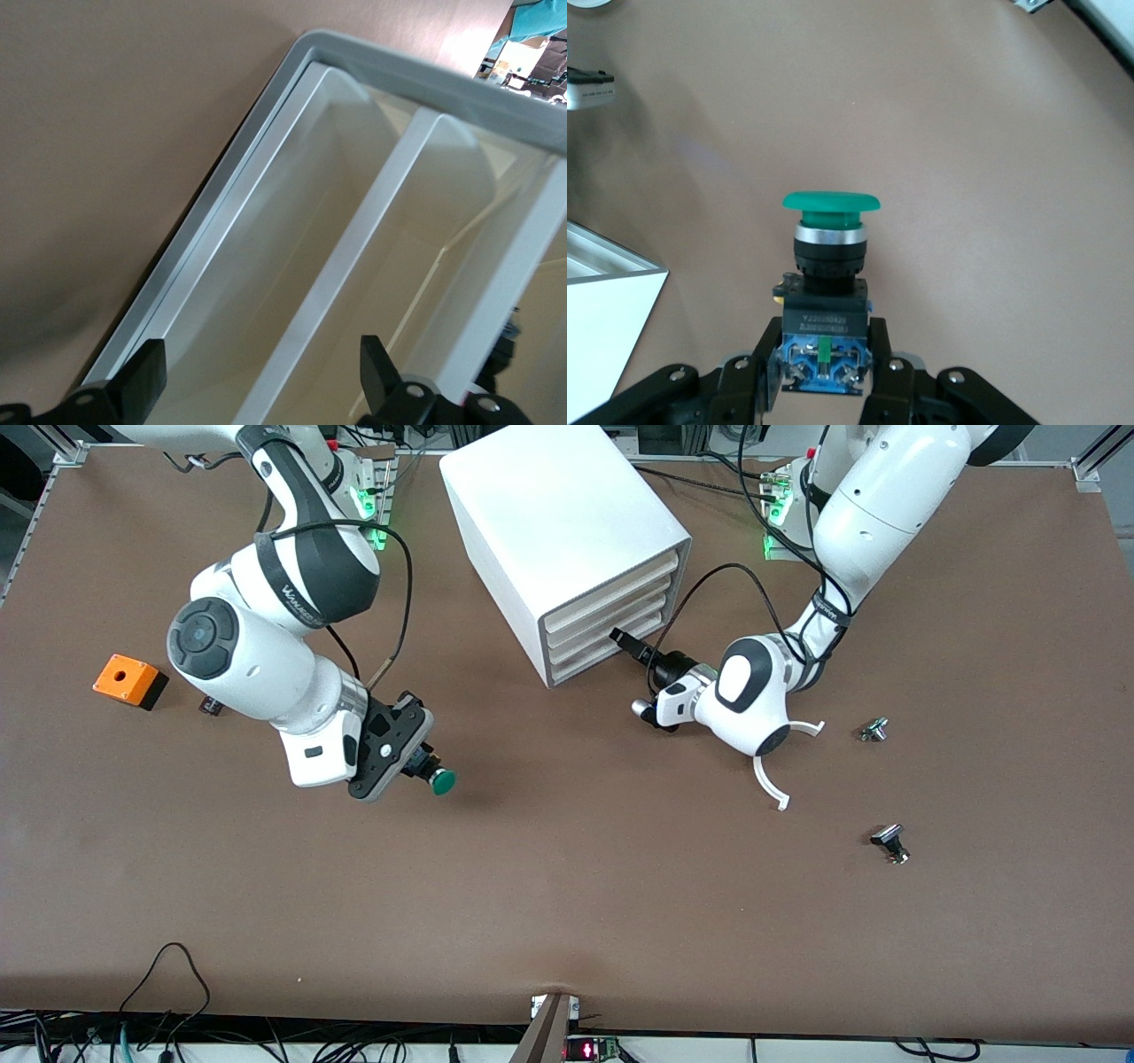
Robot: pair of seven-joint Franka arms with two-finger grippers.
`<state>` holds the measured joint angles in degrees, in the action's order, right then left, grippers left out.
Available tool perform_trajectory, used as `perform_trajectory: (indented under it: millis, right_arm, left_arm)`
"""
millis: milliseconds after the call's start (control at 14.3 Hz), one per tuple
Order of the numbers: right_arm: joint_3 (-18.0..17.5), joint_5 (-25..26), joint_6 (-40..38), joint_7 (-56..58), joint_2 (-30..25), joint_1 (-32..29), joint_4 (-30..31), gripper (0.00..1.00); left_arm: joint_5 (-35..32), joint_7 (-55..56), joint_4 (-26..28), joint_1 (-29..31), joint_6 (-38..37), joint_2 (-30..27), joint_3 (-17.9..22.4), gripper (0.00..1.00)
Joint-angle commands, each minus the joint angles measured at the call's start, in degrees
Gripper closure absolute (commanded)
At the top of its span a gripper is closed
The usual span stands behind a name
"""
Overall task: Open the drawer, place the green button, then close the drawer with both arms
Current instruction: 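Pull the upper cabinet drawer open with the left gripper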
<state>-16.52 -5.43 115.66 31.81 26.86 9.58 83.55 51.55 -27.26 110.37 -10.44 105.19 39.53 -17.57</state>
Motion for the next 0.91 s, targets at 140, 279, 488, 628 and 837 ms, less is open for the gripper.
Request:
perform_trajectory:
  millis: [140,279,488,628,837]
  right_arm:
    - [-0.1,0.9,-1.1,-0.3,2.1,1.2,-2.4,0.92]
    - [-0.1,0.9,-1.1,-0.2,2.8,2.2,-2.5,0.92]
    - [-0.1,1.2,-1.2,-0.3,3.6,4.2,-2.5,0.92]
    - [-0.1,3.3,-1.2,-0.3,3.6,5.5,-2.5,0.92]
    - [-0.2,4.0,-1.2,-0.4,3.7,7.0,-2.6,0.92]
  left_arm:
    - [3.6,-2.0,3.2,-0.5,1.2,-1.1,-1.3,0.07]
    - [3.9,-1.9,3.7,-0.5,1.3,-1.1,-2.2,0.3]
    - [3.9,-1.8,3.8,-0.4,1.2,-1.1,-2.3,0.88]
    - [3.8,-1.4,3.7,0.1,1.0,-1.0,-2.3,1.0]
    - [3.4,-1.1,3.2,2.6,0.9,-1.2,-1.2,1.0]
